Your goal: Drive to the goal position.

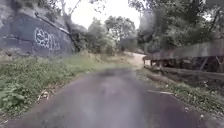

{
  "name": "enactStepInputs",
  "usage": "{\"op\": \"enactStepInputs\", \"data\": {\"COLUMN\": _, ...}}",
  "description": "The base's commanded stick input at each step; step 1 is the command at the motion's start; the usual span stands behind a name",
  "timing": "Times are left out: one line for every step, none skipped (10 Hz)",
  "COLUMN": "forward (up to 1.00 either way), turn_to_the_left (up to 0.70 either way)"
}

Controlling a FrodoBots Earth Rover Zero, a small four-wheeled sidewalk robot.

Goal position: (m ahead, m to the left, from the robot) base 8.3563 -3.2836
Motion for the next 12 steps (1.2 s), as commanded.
{"op": "enactStepInputs", "data": {"forward": 0.58, "turn_to_the_left": 0.01}}
{"op": "enactStepInputs", "data": {"forward": 0.60, "turn_to_the_left": 0.01}}
{"op": "enactStepInputs", "data": {"forward": 0.57, "turn_to_the_left": 0.01}}
{"op": "enactStepInputs", "data": {"forward": 0.46, "turn_to_the_left": 0.03}}
{"op": "enactStepInputs", "data": {"forward": 0.45, "turn_to_the_left": 0.02}}
{"op": "enactStepInputs", "data": {"forward": 0.45, "turn_to_the_left": 0.02}}
{"op": "enactStepInputs", "data": {"forward": 0.45, "turn_to_the_left": 0.02}}
{"op": "enactStepInputs", "data": {"forward": 0.45, "turn_to_the_left": 0.02}}
{"op": "enactStepInputs", "data": {"forward": 0.45, "turn_to_the_left": 0.02}}
{"op": "enactStepInputs", "data": {"forward": 0.45, "turn_to_the_left": 0.02}}
{"op": "enactStepInputs", "data": {"forward": 0.45, "turn_to_the_left": 0.02}}
{"op": "enactStepInputs", "data": {"forward": 0.45, "turn_to_the_left": 0.02}}
